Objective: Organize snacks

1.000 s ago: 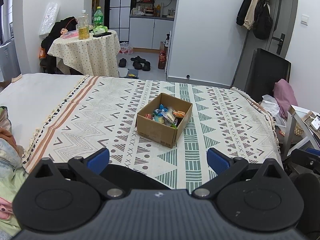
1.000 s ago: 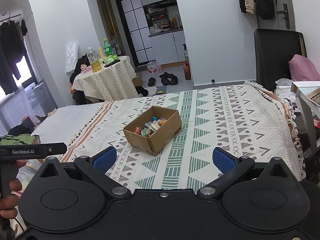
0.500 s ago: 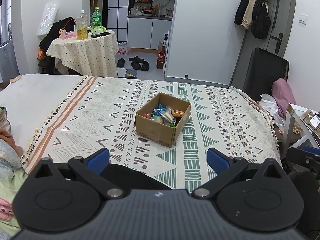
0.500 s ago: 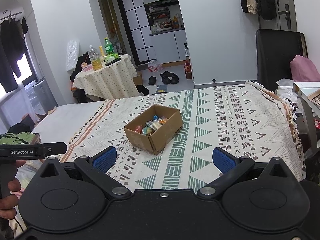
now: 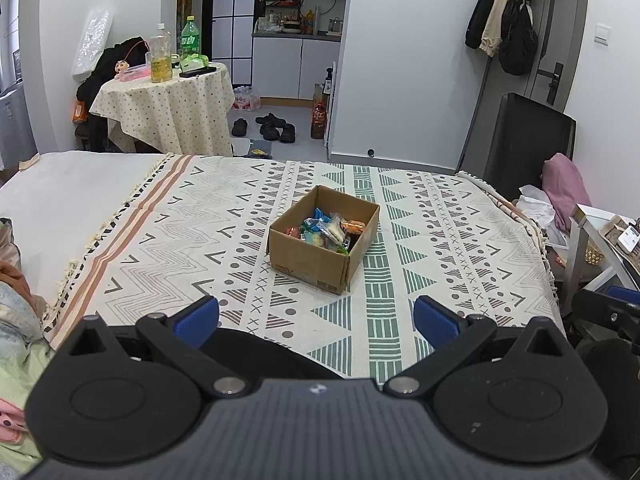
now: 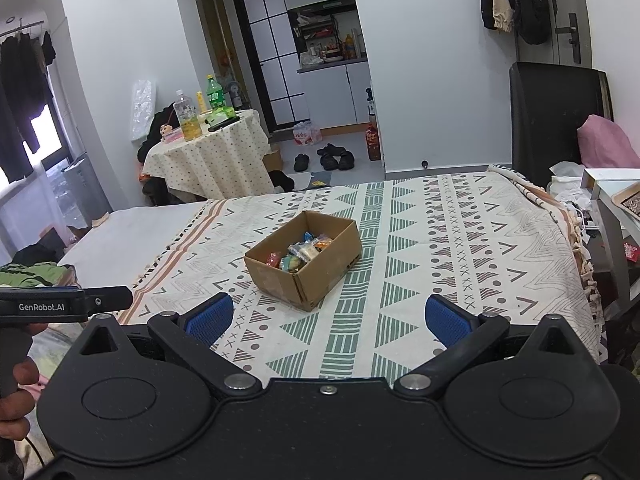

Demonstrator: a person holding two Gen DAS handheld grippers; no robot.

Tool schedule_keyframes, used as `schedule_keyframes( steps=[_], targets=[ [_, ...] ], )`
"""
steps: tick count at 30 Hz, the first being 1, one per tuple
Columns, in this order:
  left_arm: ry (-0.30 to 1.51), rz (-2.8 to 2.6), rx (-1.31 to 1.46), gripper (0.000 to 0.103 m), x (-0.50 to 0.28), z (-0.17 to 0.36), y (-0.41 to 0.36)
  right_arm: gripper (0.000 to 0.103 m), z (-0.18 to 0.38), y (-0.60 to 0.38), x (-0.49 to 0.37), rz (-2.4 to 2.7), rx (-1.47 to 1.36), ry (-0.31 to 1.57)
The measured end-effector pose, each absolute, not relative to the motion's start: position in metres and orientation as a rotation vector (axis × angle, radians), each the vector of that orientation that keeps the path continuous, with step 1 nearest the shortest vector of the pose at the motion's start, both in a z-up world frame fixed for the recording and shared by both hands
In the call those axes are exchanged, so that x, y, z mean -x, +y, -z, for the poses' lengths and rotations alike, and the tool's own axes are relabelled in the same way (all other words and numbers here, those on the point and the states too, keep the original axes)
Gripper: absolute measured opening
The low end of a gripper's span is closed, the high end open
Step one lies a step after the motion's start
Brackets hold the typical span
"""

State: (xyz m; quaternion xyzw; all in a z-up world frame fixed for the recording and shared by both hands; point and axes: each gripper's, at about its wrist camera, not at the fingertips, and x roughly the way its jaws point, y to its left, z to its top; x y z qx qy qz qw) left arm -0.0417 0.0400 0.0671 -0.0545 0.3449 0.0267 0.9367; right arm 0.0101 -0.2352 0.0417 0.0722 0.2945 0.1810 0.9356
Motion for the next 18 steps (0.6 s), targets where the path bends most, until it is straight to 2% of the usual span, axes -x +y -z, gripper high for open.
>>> schedule_keyframes(
  steps=[18],
  targets=[
    [0.704, -0.052, 0.099, 0.103, 0.0411, -0.0696, 0.0352, 0.103, -0.0442, -0.2362, -0.0103, -0.362, -0.143, 0.6]
  ],
)
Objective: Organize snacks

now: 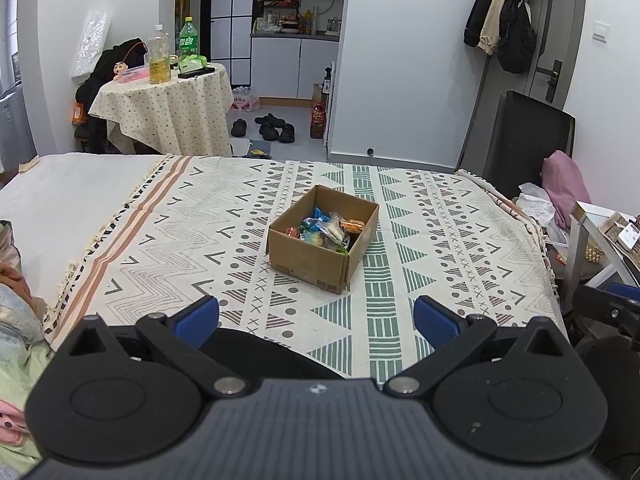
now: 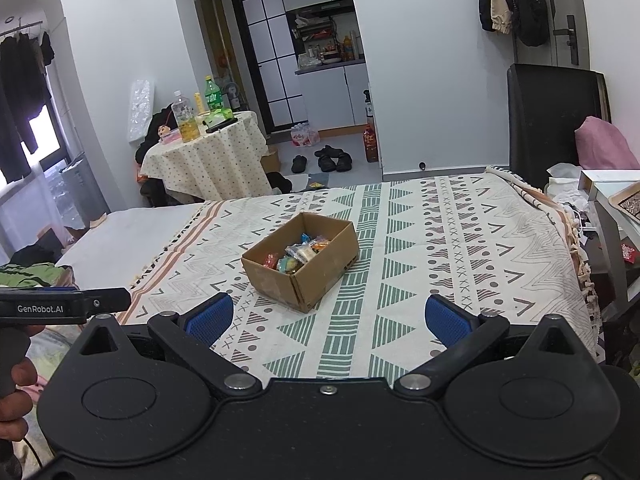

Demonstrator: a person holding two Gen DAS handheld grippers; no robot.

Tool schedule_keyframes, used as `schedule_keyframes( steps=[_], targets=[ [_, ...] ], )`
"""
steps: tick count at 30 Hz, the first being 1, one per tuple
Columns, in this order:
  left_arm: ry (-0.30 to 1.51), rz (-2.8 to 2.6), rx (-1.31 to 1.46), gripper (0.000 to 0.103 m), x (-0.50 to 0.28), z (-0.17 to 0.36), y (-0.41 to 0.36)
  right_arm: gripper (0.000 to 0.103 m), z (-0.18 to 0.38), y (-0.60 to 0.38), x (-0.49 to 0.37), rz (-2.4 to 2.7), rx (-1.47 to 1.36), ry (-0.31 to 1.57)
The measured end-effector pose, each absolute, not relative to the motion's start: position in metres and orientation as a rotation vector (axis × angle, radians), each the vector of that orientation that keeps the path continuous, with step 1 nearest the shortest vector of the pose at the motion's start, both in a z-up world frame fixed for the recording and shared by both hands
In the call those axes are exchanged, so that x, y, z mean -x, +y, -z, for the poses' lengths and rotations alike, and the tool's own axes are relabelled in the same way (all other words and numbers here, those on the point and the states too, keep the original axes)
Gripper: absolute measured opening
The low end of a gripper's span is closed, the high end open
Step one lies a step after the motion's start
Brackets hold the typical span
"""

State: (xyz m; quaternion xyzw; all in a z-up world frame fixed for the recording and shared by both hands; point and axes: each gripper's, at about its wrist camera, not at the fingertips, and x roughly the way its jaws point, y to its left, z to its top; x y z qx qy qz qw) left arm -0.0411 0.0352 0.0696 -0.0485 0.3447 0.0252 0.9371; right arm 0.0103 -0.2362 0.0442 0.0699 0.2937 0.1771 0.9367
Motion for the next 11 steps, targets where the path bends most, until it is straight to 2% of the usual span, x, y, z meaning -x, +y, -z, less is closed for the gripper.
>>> schedule_keyframes(
  steps=[11],
  targets=[
    [0.699, -0.051, 0.101, 0.103, 0.0398, -0.0654, 0.0347, 0.103, -0.0432, -0.2357, -0.0105, -0.36, -0.145, 0.605]
  ],
)
